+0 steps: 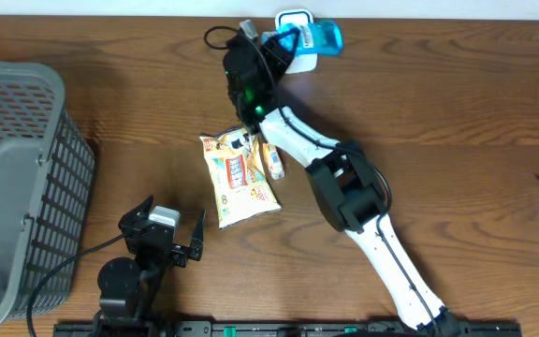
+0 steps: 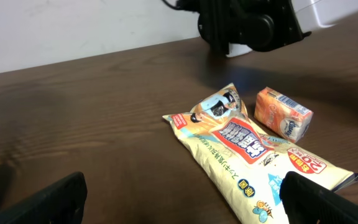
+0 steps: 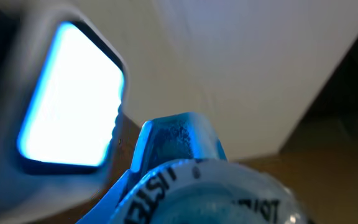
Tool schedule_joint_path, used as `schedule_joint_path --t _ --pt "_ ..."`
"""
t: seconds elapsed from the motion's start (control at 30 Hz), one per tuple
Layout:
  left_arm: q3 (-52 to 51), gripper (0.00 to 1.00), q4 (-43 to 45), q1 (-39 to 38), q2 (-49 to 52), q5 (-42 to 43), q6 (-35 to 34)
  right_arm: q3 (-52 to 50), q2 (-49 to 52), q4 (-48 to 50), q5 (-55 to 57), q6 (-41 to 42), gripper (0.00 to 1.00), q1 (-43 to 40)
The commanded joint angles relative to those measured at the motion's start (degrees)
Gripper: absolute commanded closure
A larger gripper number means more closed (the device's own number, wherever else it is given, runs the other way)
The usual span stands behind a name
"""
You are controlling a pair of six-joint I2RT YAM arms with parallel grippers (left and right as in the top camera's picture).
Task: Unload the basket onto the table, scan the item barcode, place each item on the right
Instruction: 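Bring the bottle label up to the white scanner, then carry the bottle to the right table edge and release it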
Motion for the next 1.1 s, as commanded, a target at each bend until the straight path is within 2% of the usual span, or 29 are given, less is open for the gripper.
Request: schedule_joint_path --t 0.0,0.37,0.57,0.6,0.73,0.93,1.07 --pt "-0.9 0.02 -1.2 -0.1 -0.1 0.7 -0.1 1.8 -3.6 0.4 10.3 -1.1 0.99 -3.7" --pt "-0.9 0.02 -1.2 -0.1 -0.1 0.7 -0.1 1.4 -3.6 -10.4 15.8 11.1 0.99 -14.9" --pt "-0.9 0.02 -1.2 -0.1 -0.1 0.7 -0.1 1.4 -3.6 -22.0 16.0 21.0 0.99 -20.7" --pt "-0.9 0.02 -1.2 -0.1 -0.1 0.7 -0.1 1.4 -3.7 -26.0 16.0 24.7 0.99 -22.5" --pt "-0.9 0.02 -1.2 -0.1 -0.1 0.7 -0.1 1.4 -5.1 -32.4 15.1 29.8 0.99 -24.6" --pt "-0.9 0.02 -1.2 -0.1 -0.1 0.7 -0.1 1.4 -13.4 -40.6 11.2 35.8 0.99 -24.7" --pt "-0.9 0.02 -1.2 -0.1 -0.1 0.7 -0.1 1.4 -22.3 -50.2 6.1 42.5 0.99 -24.7"
